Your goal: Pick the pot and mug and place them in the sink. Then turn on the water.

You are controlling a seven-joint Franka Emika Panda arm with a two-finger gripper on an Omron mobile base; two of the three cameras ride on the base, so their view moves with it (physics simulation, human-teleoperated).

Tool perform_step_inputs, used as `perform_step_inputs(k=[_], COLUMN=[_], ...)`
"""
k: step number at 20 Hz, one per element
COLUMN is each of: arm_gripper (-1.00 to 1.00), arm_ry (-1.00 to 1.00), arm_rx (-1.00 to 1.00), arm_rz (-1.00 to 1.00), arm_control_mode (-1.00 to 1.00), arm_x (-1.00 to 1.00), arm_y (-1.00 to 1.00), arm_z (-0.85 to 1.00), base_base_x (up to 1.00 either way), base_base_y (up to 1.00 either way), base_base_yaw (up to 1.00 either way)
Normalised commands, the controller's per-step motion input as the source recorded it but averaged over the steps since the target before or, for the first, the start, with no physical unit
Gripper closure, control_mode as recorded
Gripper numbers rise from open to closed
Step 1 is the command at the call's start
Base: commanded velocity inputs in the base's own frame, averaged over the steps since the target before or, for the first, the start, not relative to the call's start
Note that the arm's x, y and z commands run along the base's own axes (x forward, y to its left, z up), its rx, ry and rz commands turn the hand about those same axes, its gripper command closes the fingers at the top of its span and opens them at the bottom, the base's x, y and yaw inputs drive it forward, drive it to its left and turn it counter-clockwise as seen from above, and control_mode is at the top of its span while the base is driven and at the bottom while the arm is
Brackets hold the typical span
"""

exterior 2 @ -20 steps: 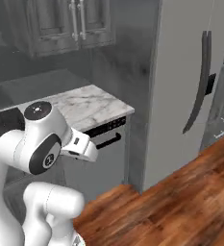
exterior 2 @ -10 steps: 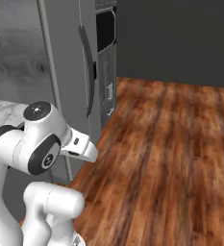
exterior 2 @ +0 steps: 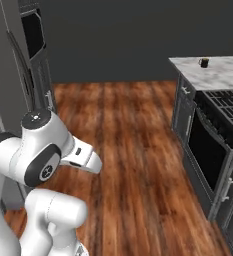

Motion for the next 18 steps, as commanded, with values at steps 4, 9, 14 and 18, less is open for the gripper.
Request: perform_step_inputs(k=[4, 9, 14, 18], arm_gripper=[-1.0, -1.0, -1.0, -1.0], arm_ry=[0.0, 0.0, 0.0, 0.0], arm_rx=[0.0, 0.0, 0.0, 0.0], arm_rz=[0.0, 0.0, 0.0, 0.0], arm_control_mode=[1.0, 1.0, 1.0, 1.0], arm_x=[0.0, 0.0, 0.0, 0.0], arm_y=[0.0, 0.0, 0.0, 0.0], arm_z=[0.0, 0.0, 0.0, 0.0], base_base_x=[1.0, 1.0, 1.0, 1.0], base_base_y=[0.3, 0.18, -0.08, -0.29], base_base_yaw=[0.03, 0.0, -0.09, -0.1])
